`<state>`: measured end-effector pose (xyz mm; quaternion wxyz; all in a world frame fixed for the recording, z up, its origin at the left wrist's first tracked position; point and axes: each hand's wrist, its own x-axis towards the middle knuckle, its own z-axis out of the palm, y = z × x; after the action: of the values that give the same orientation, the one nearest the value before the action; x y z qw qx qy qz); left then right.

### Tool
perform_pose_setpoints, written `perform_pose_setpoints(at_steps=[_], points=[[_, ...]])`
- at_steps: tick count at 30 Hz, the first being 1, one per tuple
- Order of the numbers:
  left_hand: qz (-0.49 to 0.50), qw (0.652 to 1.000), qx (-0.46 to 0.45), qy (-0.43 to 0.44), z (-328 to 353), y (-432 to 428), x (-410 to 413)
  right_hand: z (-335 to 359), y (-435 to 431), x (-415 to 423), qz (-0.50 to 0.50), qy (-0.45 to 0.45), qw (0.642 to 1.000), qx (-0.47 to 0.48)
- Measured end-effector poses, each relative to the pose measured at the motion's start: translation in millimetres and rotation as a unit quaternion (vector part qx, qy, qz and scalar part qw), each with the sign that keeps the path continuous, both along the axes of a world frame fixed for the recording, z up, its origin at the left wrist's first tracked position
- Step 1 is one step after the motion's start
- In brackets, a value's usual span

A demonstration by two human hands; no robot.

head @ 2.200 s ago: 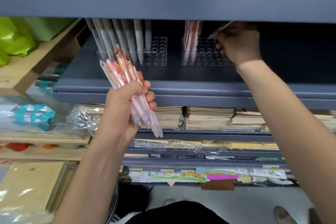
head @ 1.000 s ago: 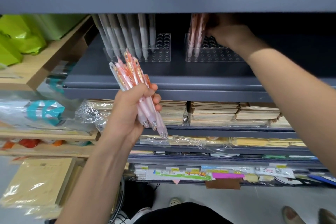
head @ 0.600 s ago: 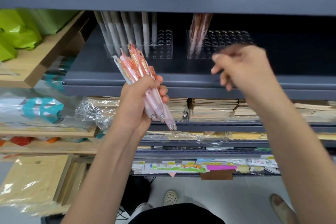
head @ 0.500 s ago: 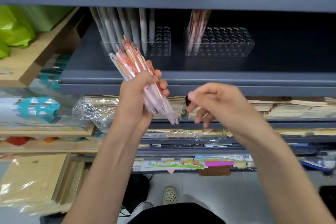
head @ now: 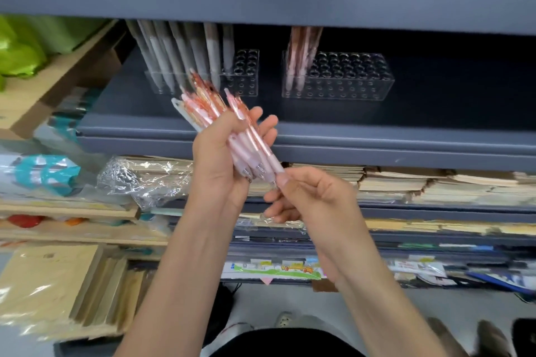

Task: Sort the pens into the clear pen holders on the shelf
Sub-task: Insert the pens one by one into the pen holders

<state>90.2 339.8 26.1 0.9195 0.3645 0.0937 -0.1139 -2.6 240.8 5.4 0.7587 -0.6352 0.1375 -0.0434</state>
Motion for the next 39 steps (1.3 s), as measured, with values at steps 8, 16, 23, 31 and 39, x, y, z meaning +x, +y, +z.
perform_pose_setpoints(at_steps=[8, 16, 23, 31, 39], points=[[0.07, 0.997, 0.007, 0.026, 3, -27, 2, -5, -13, 5, -0.082, -0.087, 0.974, -0.195], [0.081, 0.996, 0.034, 0.013, 3, -38, 5, -19, -19, 3, -0.16, -0.207, 0.907, -0.33], [0.094, 0.995, 0.037, 0.017, 1, -35, 15, -20, -38, -12, -0.091, -0.158, 0.957, -0.224], [0.089, 0.989, 0.118, -0.014, -2, -35, 20, -16, -52, 3, 0.019, -0.089, 0.949, -0.3], [0.053, 0.996, 0.076, -0.014, -5, -32, 21, -10, -80, 16, -0.033, -0.073, 0.954, -0.29]])
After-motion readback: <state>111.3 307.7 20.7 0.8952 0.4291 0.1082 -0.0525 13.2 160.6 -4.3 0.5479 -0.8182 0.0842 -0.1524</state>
